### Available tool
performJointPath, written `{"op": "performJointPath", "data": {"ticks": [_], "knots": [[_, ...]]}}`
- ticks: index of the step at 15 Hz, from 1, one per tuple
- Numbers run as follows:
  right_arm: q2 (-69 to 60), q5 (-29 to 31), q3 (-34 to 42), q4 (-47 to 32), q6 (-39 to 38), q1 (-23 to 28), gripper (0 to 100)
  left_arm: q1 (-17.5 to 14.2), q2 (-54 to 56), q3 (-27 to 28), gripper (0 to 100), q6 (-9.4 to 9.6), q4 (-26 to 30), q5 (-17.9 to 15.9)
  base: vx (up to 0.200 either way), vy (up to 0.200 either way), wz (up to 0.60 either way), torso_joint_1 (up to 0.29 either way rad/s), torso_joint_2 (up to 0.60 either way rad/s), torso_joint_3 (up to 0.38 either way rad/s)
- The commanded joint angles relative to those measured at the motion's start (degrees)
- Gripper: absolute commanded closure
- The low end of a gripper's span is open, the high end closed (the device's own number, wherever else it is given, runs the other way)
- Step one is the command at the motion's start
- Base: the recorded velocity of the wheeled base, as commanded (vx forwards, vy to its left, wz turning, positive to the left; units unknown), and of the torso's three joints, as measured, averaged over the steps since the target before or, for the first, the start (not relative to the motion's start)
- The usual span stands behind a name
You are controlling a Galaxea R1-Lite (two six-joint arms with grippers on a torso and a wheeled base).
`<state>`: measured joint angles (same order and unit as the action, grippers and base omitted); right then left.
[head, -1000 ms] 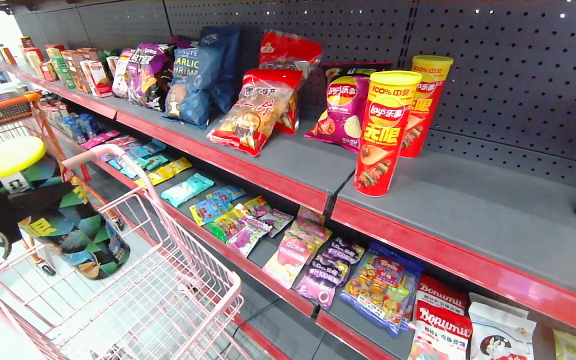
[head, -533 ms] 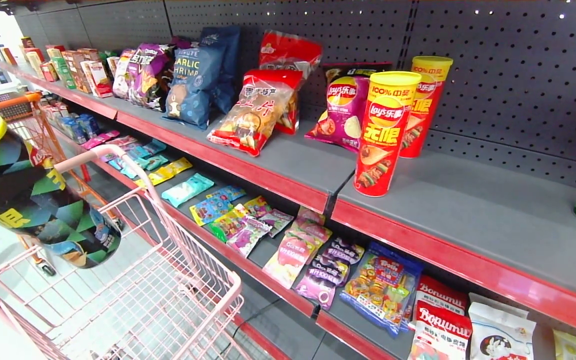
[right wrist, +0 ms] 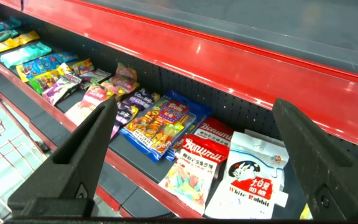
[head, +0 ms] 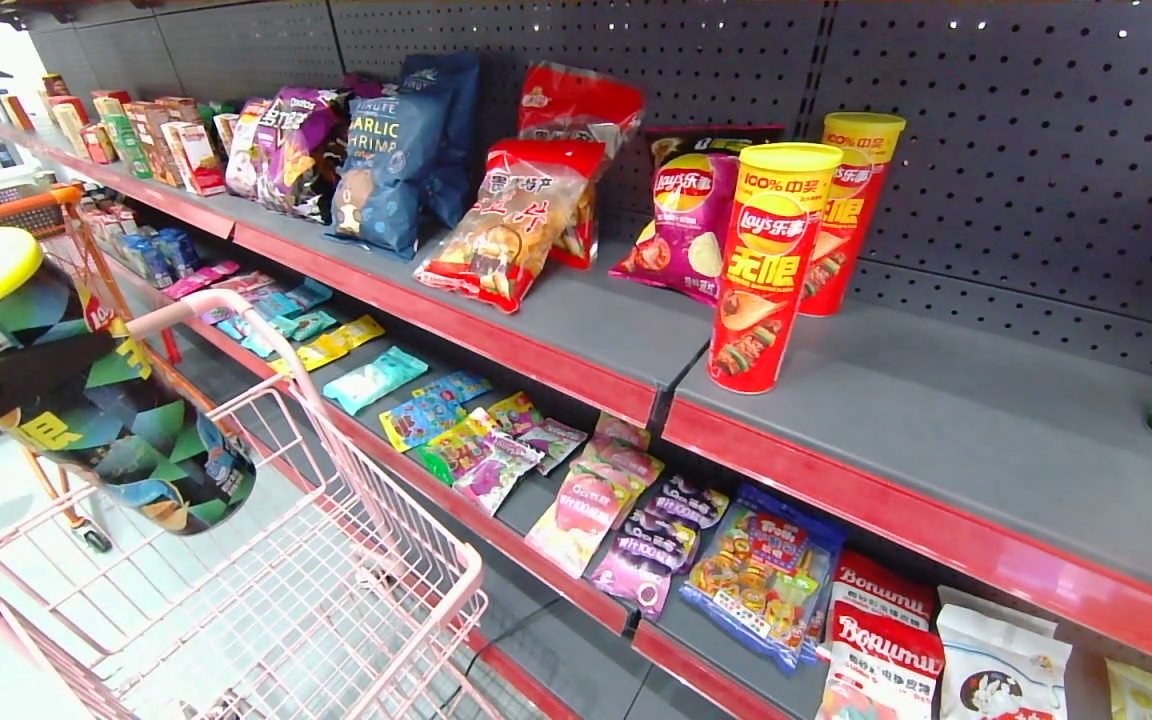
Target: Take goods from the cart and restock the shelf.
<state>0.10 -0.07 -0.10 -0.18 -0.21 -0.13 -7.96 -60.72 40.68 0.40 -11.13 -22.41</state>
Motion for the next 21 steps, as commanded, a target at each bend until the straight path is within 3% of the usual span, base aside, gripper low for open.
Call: {"op": "performJointPath", "data": {"ticks": [1,14,21], "knots": [[0.0,0.0,0.0,0.1,0.0,0.0,0,0.1,-1.1,0.0,100,0.13,-0.1,-0.1,0.000,0.000,0.00,0.000,0.00,0.000],[0.0,0.2,0.0,0.0,0.0,0.0,0,0.1,6.2,-0.3,100,0.39,0.1,0.7,0.000,0.000,0.00,0.000,0.00,0.000],[-0.1,0.2,0.0,0.0,0.0,0.0,0,0.1,13.9,-0.7,100,0.56,5.2,2.0,0.000,0.000,0.00,0.000,0.00,0.000]]}}
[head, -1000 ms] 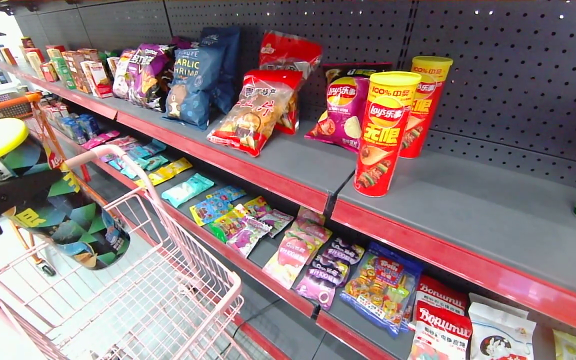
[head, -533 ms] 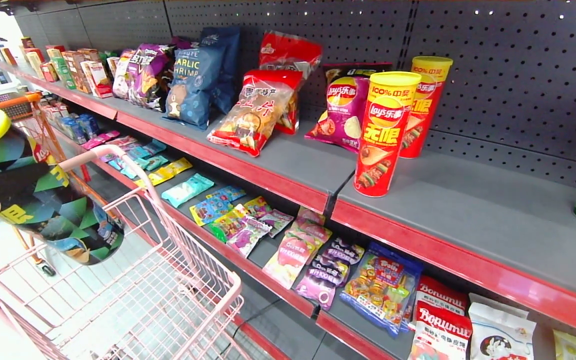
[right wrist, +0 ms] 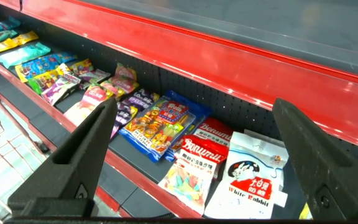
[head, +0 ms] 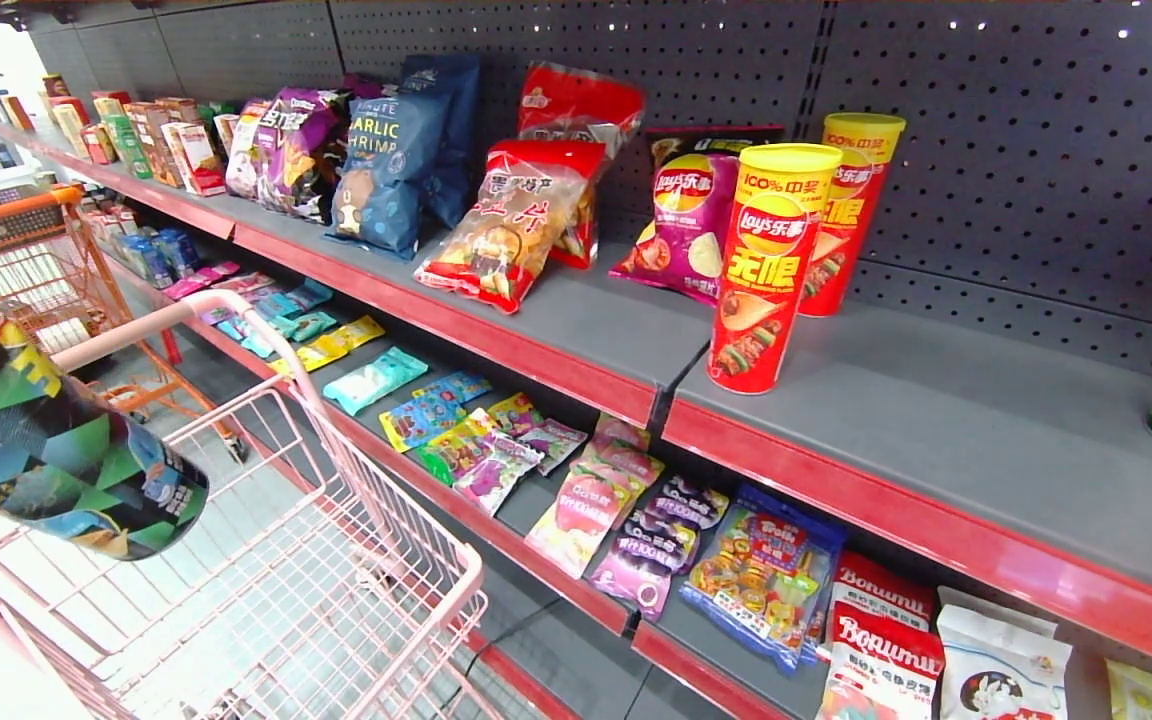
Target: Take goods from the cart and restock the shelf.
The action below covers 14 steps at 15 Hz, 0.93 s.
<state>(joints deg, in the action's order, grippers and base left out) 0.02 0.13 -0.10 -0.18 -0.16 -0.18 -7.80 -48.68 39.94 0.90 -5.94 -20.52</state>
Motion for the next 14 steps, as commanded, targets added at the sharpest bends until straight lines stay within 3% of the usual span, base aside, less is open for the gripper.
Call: {"op": "performJointPath", "data": {"ticks": [1,7,14], "knots": [[0.0,0.0,0.0,0.0,0.0,0.0,0,0.0,2.0,0.1,100,0.06,0.0,1.2,0.000,0.000,0.00,0.000,0.00,0.000],[0.1,-0.1,0.0,0.0,0.0,0.0,0,0.0,3.1,-0.5,100,0.06,0.0,1.0,0.000,0.000,0.00,0.013,-0.02,-0.017],[0.1,-0.1,0.0,0.0,0.0,0.0,0,0.0,3.0,-0.6,100,0.15,0.0,0.9,0.000,0.000,0.00,0.194,-0.48,-0.286]]}}
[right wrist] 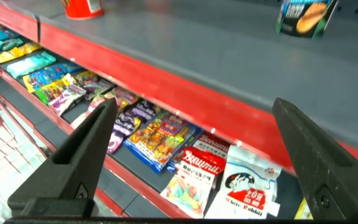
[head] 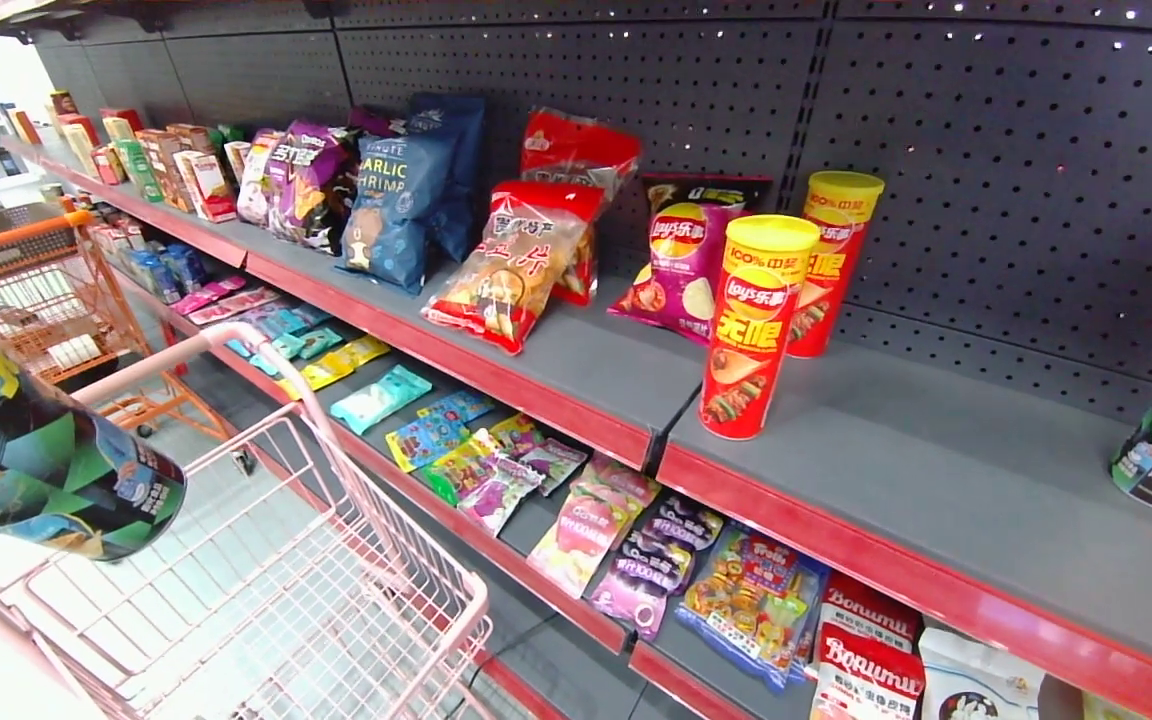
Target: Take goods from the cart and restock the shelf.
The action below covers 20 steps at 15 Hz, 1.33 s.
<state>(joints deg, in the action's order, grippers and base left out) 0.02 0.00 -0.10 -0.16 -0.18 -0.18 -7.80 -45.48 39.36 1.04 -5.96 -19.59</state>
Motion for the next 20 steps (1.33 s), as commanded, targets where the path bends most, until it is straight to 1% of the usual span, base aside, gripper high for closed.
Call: {"op": "performJointPath", "data": {"ticks": [1,17,20], "knots": [[0.1,0.0,0.0,0.0,0.0,0.0,0,0.0,-0.2,-0.1,100,0.02,0.0,0.0,0.000,0.000,0.00,0.183,-0.41,-0.242],[0.1,0.0,0.0,0.0,0.0,0.0,0,0.0,-0.5,0.2,100,0.55,-0.1,0.0,0.000,0.000,0.00,0.160,-0.36,-0.203],[0.0,0.0,0.0,0.0,0.0,0.0,0,0.0,-0.4,0.2,100,0.46,-0.1,0.0,0.000,0.000,0.00,0.028,-0.08,-0.032]]}}
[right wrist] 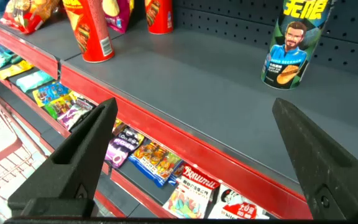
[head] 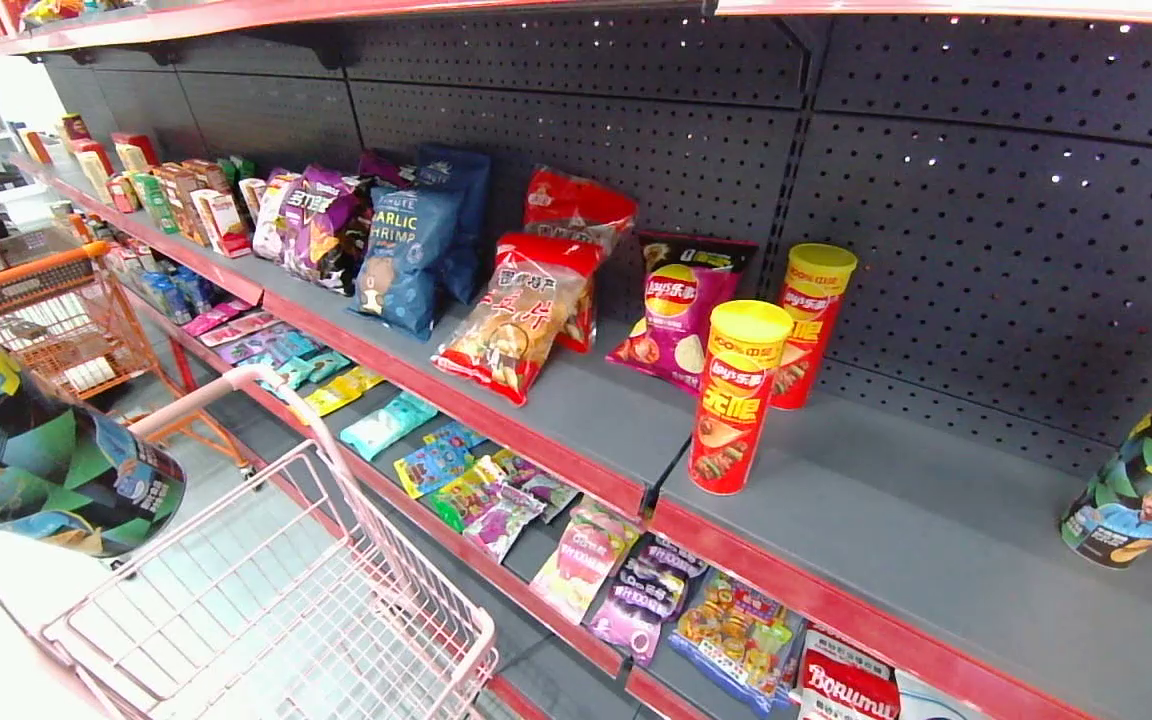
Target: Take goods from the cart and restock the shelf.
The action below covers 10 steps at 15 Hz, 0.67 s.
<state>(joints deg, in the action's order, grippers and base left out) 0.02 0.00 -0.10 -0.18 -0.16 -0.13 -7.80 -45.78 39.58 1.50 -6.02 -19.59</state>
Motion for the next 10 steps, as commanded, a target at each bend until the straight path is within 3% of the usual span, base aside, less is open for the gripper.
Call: {"op": "performJointPath", "data": {"ticks": [1,7,10], "knots": [[0.1,0.0,0.0,0.0,0.0,0.0,0,0.0,0.0,-0.1,100,-0.01,0.0,0.0,0.000,0.000,0.00,0.000,0.00,0.000],[0.1,-0.1,0.0,0.0,0.0,0.0,0,0.1,-0.2,-0.2,100,0.08,0.0,0.0,0.000,0.000,0.00,0.000,0.00,0.000],[0.1,-0.1,0.0,0.0,0.0,0.0,0,0.1,-0.5,-0.2,100,-0.01,0.0,0.0,0.000,0.000,-0.60,0.001,-0.01,-0.001]]}}
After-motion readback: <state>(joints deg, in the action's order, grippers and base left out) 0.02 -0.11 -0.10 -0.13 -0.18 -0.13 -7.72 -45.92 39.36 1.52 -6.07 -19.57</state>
